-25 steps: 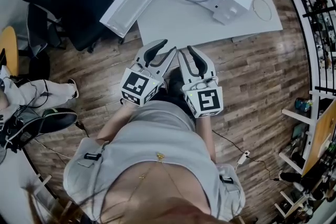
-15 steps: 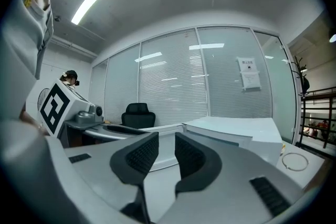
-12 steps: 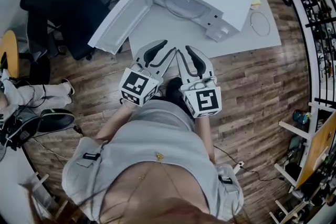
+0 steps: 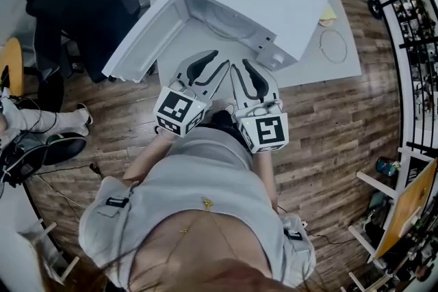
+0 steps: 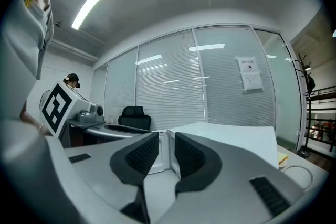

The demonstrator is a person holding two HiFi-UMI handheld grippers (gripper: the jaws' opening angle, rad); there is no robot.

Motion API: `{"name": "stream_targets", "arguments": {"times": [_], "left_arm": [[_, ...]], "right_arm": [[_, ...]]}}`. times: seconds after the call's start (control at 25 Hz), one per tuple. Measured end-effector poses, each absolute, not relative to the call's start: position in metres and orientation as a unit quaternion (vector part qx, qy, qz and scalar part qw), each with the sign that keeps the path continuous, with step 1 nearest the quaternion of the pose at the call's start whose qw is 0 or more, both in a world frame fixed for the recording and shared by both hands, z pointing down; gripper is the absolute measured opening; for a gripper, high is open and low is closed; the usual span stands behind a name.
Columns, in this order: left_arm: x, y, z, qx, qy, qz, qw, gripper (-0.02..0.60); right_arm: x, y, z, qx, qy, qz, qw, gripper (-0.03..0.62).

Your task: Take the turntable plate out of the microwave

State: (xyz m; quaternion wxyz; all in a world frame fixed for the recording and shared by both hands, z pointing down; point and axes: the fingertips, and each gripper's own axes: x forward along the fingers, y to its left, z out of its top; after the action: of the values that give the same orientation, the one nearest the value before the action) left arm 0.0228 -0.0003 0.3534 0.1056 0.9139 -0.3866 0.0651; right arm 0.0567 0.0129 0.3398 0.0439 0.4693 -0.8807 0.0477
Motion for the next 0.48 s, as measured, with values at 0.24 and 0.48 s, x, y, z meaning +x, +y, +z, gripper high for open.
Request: {"name": "stream_targets", "arguments": {"times": [0.24,0.48], "left_arm": [[0.039,-0.020,0.353,0.910,-0.397,0.059,0.101,0.129],[0.046,-0.032,0.356,0.913,-0.391,0.050,0.104,0.129]], "right_arm": [[0.072,-0.010,0.340,0.450,-0.891,0.040,0.045,0.100],[0.078,-0.026,0.343,0.447,-0.892,0.040,0.047,0.100]]}}
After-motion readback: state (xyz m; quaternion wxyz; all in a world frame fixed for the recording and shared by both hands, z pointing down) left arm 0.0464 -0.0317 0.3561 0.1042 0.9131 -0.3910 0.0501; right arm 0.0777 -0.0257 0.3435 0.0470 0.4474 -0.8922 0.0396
